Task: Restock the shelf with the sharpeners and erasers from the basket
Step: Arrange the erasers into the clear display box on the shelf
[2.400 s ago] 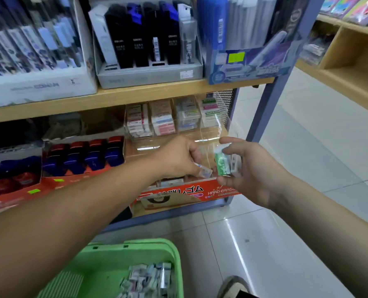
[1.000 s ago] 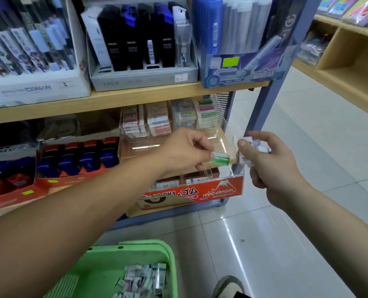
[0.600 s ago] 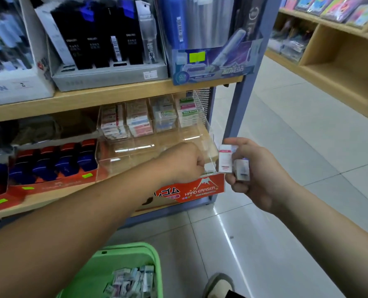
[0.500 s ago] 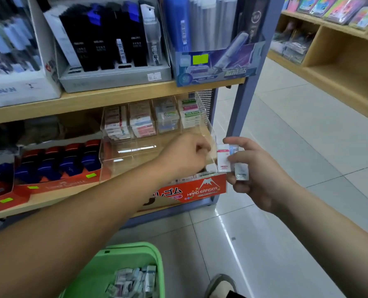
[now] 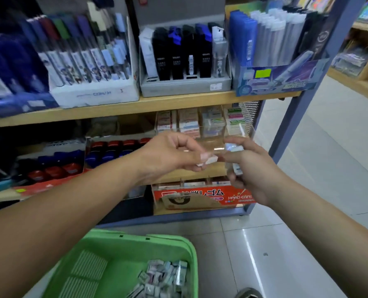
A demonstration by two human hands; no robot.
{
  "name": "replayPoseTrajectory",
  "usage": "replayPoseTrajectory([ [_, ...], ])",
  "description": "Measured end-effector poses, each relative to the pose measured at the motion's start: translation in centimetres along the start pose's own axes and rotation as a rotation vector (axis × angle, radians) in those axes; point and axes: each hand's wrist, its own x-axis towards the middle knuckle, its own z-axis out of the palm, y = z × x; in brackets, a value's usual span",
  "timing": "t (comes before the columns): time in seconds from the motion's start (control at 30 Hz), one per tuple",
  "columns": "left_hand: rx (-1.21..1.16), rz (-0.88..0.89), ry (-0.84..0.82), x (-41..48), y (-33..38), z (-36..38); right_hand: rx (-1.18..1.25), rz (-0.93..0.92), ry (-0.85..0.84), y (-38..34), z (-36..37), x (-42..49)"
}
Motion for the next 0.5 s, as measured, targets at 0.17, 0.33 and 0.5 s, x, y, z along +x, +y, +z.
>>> replayPoseTrajectory([
  [0.17, 0.204, 0.024, 0.109, -3.6, 0.2, -2.9, -0.005, -0.095, -0.178, 0.0, 4.1, -0.4],
  [0.33, 0.207, 0.020, 0.193, -4.9, -0.7, -4.1, -0.053, -0.158, -0.162, 0.3, 5.4, -0.9],
  [0.5, 0.229, 0.011, 0.263, -5.1, -2.2, -5.6, -0.130, -0.139, -0.064, 0.4, 5.5, -0.8],
])
